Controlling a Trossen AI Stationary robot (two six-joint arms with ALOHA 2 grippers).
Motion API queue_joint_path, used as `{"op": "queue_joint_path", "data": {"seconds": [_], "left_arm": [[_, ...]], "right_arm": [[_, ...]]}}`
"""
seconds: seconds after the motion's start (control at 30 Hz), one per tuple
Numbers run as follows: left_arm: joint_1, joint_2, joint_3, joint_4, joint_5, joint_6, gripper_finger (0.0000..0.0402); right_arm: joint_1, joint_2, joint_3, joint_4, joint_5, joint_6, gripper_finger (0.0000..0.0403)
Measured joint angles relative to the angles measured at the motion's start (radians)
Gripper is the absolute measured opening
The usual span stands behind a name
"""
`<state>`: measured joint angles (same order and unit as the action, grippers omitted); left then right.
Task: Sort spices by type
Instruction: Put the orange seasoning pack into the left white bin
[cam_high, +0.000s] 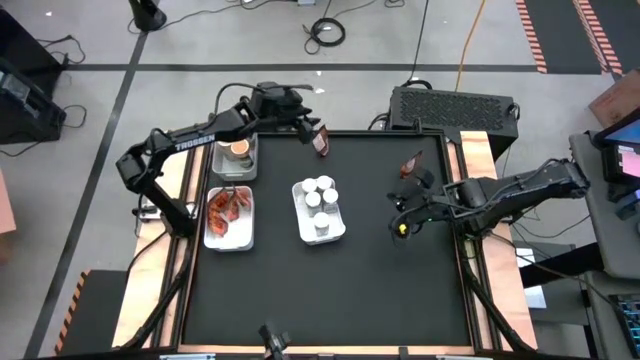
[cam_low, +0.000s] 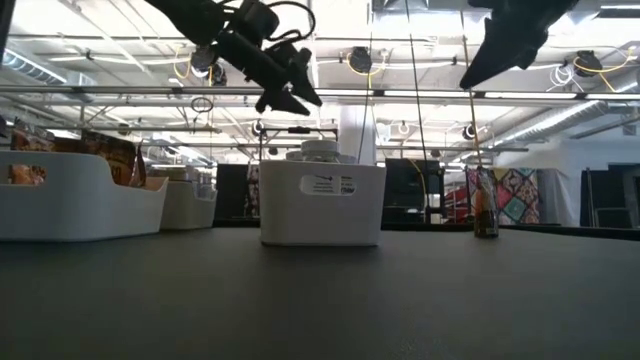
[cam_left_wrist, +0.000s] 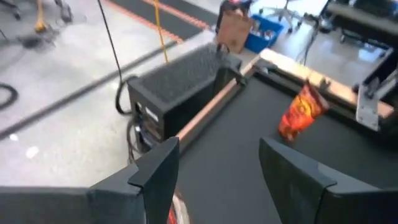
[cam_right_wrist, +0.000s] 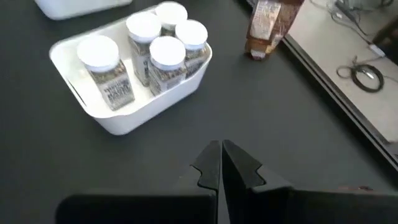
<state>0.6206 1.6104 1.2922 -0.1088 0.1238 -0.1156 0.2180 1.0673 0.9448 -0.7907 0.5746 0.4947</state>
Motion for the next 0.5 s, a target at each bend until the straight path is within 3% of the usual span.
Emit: {"op": "queue_joint_path", "data": {"seconds": [0.13, 0.33, 0.5], "left_arm": [[0.022, 0.009, 0.05, 0.007, 0.003, 0.043, 0.0224], [0.047, 0.1, 0.127, -0.007, 0.13, 0.042, 0.0224], [0.049, 0.161, 0.138, -0.019, 0.137, 0.015, 0.0224]], "right_arm": [[-0.003, -0.105, -0.095, 0.107, 0.004, -0.04, 0.0], [-0.04, -0.315, -0.318, 0.461, -0.016, -0.179, 0.0], [-0.076, -0.394, -0.391, 0.588, -0.173, -0.236, 0.0]]}}
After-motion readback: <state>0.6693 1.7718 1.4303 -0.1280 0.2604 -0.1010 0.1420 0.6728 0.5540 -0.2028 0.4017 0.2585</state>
